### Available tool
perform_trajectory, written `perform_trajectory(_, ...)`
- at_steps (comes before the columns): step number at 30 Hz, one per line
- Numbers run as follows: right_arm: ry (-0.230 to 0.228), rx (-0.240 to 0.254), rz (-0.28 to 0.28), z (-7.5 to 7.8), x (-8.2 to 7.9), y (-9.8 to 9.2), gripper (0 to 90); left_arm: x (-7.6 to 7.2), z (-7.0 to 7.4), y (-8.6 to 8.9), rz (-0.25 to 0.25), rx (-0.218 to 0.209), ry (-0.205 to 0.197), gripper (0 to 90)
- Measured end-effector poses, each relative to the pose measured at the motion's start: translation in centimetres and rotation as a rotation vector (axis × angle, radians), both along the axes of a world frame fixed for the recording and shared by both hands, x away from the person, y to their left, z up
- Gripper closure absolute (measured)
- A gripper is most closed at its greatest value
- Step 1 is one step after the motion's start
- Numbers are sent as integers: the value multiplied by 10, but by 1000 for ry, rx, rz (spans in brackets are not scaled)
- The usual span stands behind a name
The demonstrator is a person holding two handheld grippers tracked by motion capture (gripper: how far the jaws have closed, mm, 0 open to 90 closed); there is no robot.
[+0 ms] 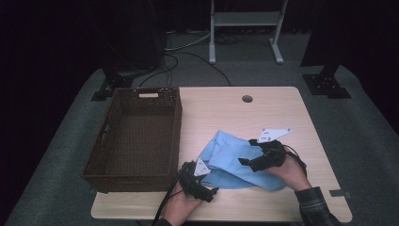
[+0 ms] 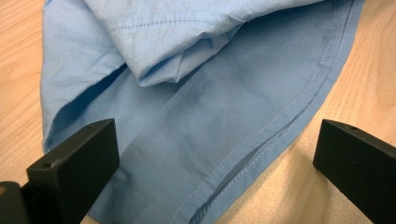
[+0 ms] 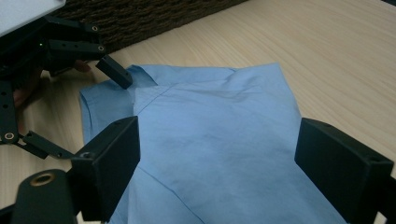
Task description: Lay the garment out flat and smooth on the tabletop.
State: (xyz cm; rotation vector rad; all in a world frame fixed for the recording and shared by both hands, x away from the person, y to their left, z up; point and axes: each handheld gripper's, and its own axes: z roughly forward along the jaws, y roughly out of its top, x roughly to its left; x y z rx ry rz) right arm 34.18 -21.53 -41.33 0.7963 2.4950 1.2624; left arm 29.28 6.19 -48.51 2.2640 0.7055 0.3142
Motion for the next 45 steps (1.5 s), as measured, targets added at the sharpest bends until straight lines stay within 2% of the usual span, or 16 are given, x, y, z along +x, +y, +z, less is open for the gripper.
perform_trajectory(11,-4,-25,50,-3,4,23,132,0,0,0,-1,0,0,0)
perform_trajectory(21,15,-50,96,-12,7,44,137,0,0,0,-3,3,-1,0)
perform_trajectory(23,16,-56,110,-14,8,48,165,0,0,0,-3,3,-1,0)
perform_trajectory(37,25,-74,152,-20,13,67,169,0,0,0,-1,2,-2,0)
perform_trajectory(45,32,-108,164,-29,17,77,201,0,0,0,0,-1,-1,0)
